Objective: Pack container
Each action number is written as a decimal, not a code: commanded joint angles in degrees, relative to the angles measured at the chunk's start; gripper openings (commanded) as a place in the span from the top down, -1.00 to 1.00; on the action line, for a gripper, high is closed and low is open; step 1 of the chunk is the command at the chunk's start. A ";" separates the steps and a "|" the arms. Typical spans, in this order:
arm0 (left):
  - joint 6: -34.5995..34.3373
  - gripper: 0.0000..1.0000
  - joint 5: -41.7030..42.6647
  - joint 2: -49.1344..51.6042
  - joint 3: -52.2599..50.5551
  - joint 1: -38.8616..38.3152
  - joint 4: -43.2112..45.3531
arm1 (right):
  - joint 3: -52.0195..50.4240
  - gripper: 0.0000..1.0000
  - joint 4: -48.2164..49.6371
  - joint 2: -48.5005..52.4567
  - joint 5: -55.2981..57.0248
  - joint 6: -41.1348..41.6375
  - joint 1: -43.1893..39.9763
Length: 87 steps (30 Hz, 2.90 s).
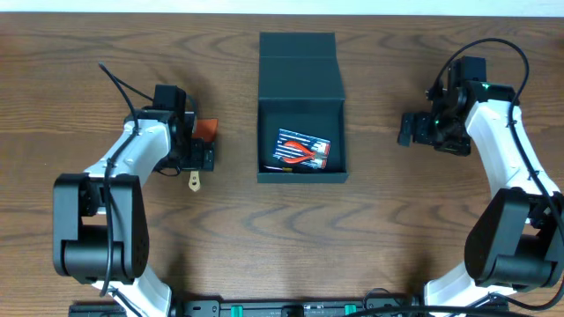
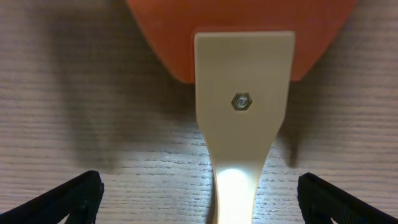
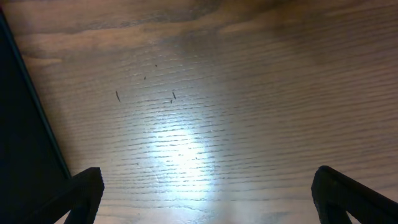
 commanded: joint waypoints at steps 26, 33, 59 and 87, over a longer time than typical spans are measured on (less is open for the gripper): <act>-1.57 0.07 -0.26 4.11 -0.37 0.07 -2.86 | -0.17 -0.98 0.11 -0.07 -0.50 -0.52 1.44; -1.57 0.58 -0.26 4.11 -0.37 0.07 -2.99 | -0.17 -0.98 0.00 -0.07 -0.50 -0.52 1.44; -1.57 0.88 -0.28 0.76 1.79 -0.24 -8.92 | -0.17 -0.98 -0.22 -0.07 -0.48 -0.55 1.42; 47.36 0.89 -0.04 -21.73 10.75 -30.21 5.14 | -0.17 -0.98 -0.96 -0.07 -0.48 -0.55 1.42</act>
